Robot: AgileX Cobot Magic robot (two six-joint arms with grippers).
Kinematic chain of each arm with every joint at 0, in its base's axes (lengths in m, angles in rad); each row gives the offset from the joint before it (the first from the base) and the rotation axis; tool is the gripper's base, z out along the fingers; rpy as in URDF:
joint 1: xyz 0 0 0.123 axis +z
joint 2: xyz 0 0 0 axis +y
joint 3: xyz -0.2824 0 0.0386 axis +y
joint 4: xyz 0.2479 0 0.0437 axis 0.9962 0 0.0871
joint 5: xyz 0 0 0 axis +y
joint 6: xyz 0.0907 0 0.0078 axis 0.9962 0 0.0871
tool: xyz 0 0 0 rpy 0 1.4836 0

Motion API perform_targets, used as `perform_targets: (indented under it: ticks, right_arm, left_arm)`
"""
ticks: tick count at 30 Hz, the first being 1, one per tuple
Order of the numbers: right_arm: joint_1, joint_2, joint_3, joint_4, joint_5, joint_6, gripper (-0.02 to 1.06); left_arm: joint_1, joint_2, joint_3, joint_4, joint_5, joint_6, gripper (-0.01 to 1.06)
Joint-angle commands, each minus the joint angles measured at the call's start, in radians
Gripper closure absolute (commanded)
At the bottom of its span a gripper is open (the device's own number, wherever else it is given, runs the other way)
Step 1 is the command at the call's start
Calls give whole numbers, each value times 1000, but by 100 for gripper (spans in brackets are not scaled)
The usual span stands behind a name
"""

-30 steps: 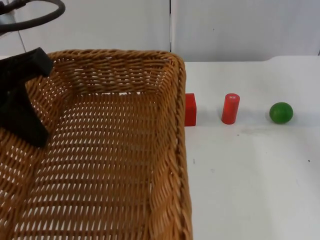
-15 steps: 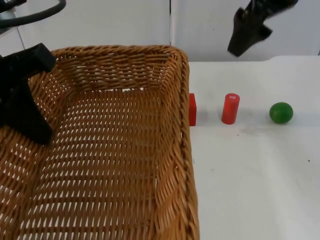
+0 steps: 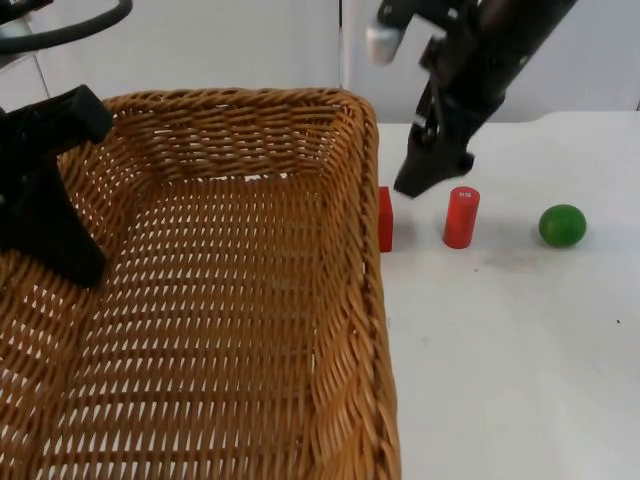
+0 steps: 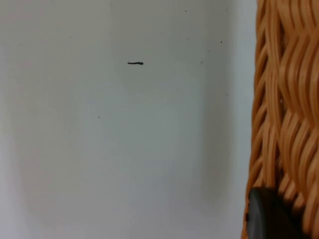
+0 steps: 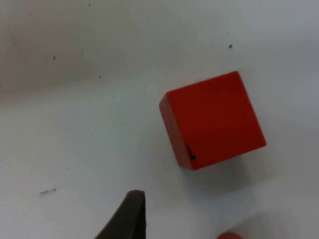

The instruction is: Pick up the basket with the left hand and place the object to the left of the red cylinder into the basket with the right hand.

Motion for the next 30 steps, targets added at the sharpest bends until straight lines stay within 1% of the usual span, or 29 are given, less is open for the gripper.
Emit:
perform_targets:
  ticks: [1, 4, 7, 8, 12, 13, 14, 17, 19, 24, 28, 30]
  right_arm:
    - [6, 21, -9, 16, -13, -50, -1]
    - [8, 39, -9, 19, -18, -88, -1]
    - [8, 62, -9, 38, -54, -130, -1]
    - [8, 62, -9, 38, -54, -130, -1]
    - [8, 98, -9, 126, -69, -226, -1]
    - [8, 98, -9, 126, -69, -226, -1]
    - [8, 107, -9, 148, -71, -243, -1]
    - [8, 132, -24, 170, -76, -250, -1]
    - [8, 141, -35, 170, -74, -250, -1]
    - [8, 191, -89, 175, -35, -250, -1]
    - [8, 207, -98, 184, -37, -250, -1]
    - [8, 212, -101, 196, -44, -270, -1]
  left_arm:
    - [1, -10, -7, -35, -4, 3, 105]
    - [1, -10, -7, -38, -4, 3, 105]
    - [1, -10, -7, -43, -4, 3, 105]
    - [1, -10, -7, -43, -4, 3, 105]
    - [1, -10, -7, -54, -4, 3, 105]
    - [1, -10, -7, -54, -4, 3, 105]
    - [1, -10, -7, -54, -6, 3, 105]
    - [1, -10, -7, -54, -6, 3, 105]
    - [1, -10, -7, -54, -6, 3, 105]
    - [1, -10, -7, -54, -6, 3, 105]
    - [1, -10, -7, -54, -8, 3, 105]
    - [1, -10, -7, -54, -10, 3, 105]
